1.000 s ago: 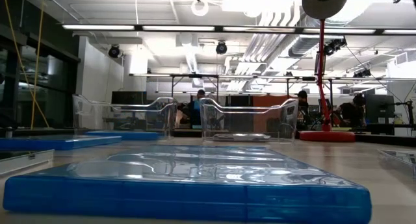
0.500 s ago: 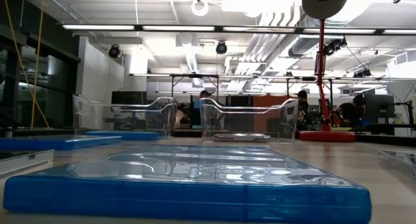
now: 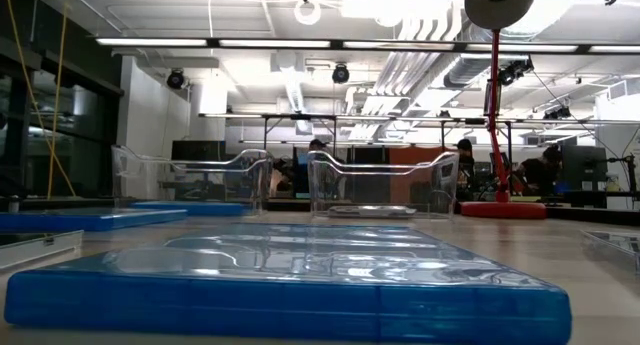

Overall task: Pick & place jewel cases by type
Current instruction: Put the bottom blue CD case into the left transparent bin

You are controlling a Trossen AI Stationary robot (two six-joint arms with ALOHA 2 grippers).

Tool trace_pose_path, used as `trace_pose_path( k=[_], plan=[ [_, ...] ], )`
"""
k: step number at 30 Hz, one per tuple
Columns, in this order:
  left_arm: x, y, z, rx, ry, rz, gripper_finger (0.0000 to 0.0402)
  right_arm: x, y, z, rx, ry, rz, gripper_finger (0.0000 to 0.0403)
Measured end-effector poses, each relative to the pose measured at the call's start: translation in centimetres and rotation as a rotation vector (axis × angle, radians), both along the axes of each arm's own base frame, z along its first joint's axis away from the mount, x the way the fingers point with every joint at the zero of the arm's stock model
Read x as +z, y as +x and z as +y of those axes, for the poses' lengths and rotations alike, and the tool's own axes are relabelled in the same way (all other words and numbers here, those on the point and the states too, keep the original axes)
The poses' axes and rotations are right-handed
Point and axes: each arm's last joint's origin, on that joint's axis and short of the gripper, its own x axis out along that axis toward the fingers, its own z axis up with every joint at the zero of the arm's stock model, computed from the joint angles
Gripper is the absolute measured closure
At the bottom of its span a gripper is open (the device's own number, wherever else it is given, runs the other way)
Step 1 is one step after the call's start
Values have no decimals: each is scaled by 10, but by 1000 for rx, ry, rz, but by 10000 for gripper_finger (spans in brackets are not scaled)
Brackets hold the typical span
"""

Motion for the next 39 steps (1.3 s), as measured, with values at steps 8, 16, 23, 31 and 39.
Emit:
trace_pose_path(
  k=[8, 16, 23, 31, 39],
  plan=[
    [1, 1, -1, -48, -69, -13, 110, 0, -14, 28, -30, -18, -31, 206],
    [6, 11, 2, -116, -88, -26, 110, -3, -29, 45, -98, -14, -30, 206],
    [17, 39, 16, -170, -67, -38, 110, -5, -38, 52, -163, -12, -29, 206],
    [11, 85, 25, -274, -73, 81, 110, -9, -55, 61, -249, 39, 15, 206],
    [7, 118, -1, -281, -10, 120, 110, -9, -65, 70, -279, 45, 0, 206]
  ],
)
